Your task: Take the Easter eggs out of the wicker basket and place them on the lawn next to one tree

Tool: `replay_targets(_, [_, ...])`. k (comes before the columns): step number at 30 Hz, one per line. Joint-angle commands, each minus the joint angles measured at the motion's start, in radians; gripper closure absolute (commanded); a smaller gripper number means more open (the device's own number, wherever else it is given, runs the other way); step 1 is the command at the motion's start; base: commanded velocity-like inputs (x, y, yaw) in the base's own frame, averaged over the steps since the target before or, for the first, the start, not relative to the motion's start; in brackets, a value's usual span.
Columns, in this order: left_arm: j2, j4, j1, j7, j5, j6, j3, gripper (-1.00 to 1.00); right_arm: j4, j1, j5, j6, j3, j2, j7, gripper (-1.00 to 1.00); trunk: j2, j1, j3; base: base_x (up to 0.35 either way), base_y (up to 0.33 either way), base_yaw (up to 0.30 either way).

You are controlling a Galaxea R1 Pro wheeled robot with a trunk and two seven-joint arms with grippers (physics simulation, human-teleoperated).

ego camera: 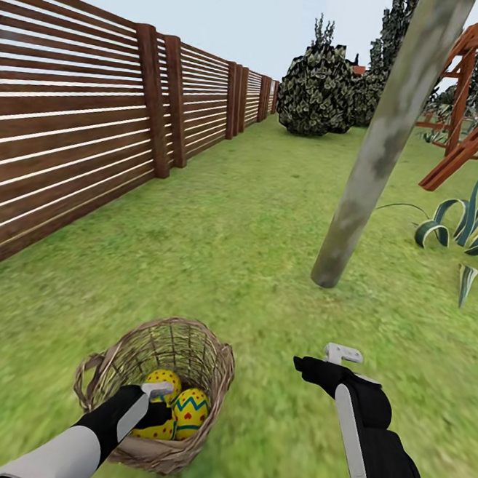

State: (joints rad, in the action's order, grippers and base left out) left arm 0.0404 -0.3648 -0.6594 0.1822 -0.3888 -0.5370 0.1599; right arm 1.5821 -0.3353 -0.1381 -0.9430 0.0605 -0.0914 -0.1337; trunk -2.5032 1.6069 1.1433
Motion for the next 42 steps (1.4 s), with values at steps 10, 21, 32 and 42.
replay_targets(10, [-0.001, 0.005, 0.000, 0.008, -0.009, -0.012, 0.007, 1.00, 0.001, -0.001, -0.011, -0.003, 0.001, -0.001, -0.009, -1.00, 0.001, -0.002, -0.015, 0.000, 0.000, 0.000])
replay_targets(21, [-0.001, 0.005, 0.000, 0.008, -0.009, -0.015, 0.007, 1.00, 0.001, -0.001, -0.011, -0.003, 0.001, -0.001, -0.009, -1.00, 0.003, -0.006, -0.050, 0.000, 0.000, 0.000])
replay_targets(32, [-0.001, -0.001, 0.000, 0.008, -0.010, -0.063, 0.007, 1.00, 0.001, -0.001, -0.011, -0.003, 0.001, -0.001, -0.009, -1.00, 0.031, -0.022, -0.070, 0.000, 0.000, 0.000])
replay_targets(42, [-0.001, 0.000, 0.000, 0.008, -0.010, -0.066, 0.007, 1.00, 0.001, -0.001, -0.011, -0.003, 0.001, -0.001, -0.009, -1.00, 0.101, -0.061, -0.101, 0.000, 0.000, 0.000])
